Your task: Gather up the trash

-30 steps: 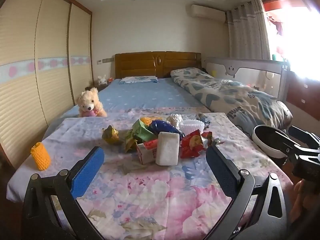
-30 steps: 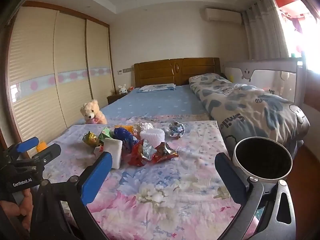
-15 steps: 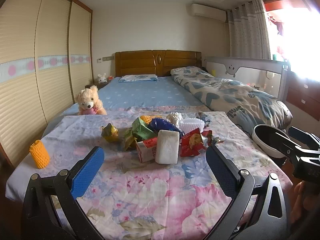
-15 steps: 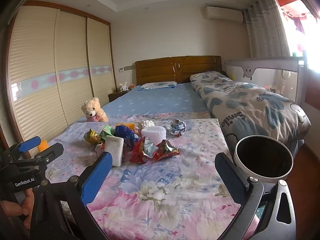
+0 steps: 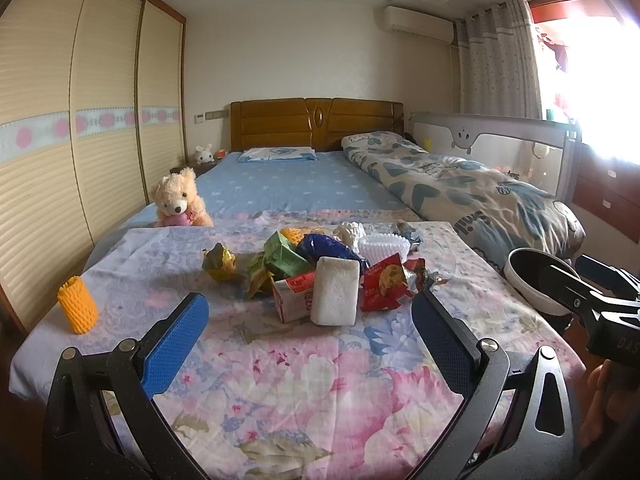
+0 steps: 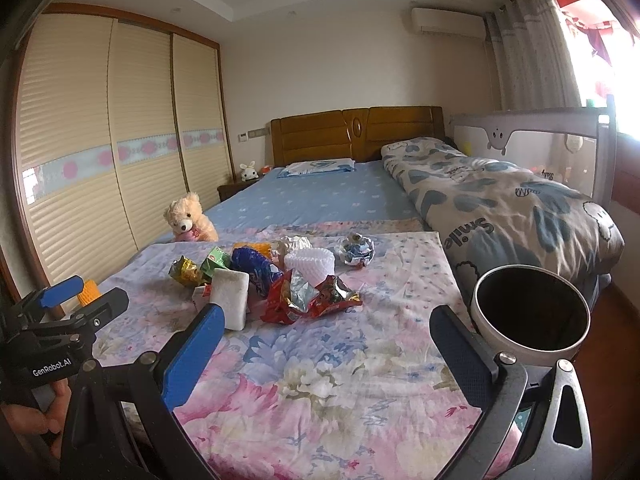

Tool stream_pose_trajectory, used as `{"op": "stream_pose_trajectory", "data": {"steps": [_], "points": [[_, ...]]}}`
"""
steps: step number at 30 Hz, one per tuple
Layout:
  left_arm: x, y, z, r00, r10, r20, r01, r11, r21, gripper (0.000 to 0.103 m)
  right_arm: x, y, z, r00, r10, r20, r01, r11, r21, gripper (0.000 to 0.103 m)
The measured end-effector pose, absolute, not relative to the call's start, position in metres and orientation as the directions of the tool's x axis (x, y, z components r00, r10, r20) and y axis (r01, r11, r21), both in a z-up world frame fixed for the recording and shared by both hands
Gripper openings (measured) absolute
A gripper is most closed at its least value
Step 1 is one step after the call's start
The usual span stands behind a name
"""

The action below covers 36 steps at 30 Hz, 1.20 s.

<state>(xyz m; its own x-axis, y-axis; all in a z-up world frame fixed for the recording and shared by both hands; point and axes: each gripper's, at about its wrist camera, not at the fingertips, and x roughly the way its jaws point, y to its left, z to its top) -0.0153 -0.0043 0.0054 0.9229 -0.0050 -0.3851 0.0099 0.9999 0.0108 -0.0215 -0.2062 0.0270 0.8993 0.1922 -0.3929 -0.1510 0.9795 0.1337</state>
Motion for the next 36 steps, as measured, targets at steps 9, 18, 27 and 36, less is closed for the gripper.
{"op": "stream_pose_trajectory", "data": {"steps": [9,18,27,36], "points": [[-0.0158,-0.0056,0.003,0.922,-0.006,-0.386,0.01,1.0,0.009,0.103,-0.0203,-0.2053,0.0254,0.897,0.197,-0.396,-0.153,0.978,0.14,0.103],[-0.0174,-0.0051,0.0008,0.923,-0.007,-0.385,0.012,1.0,0.008,0.103,-0.0207,-0.2045,0.0252,0.896,0.2,-0.397,-0.154,0.977,0.145,0.103],[-0.0162,-0.0047,0.0017,0.921,-0.01,-0.389,0.013,1.0,0.004,0.103,-0.0206,-0.2047,0.0248,0.894,0.202,-0.4,-0.155,0.977,0.147,0.103],[-0.0164,-0.0055,0.0011,0.921,-0.01,-0.389,0.013,1.0,0.005,0.103,-0.0209,-0.2032,0.0251,0.892,0.204,-0.403,-0.156,0.976,0.15,0.103]]}}
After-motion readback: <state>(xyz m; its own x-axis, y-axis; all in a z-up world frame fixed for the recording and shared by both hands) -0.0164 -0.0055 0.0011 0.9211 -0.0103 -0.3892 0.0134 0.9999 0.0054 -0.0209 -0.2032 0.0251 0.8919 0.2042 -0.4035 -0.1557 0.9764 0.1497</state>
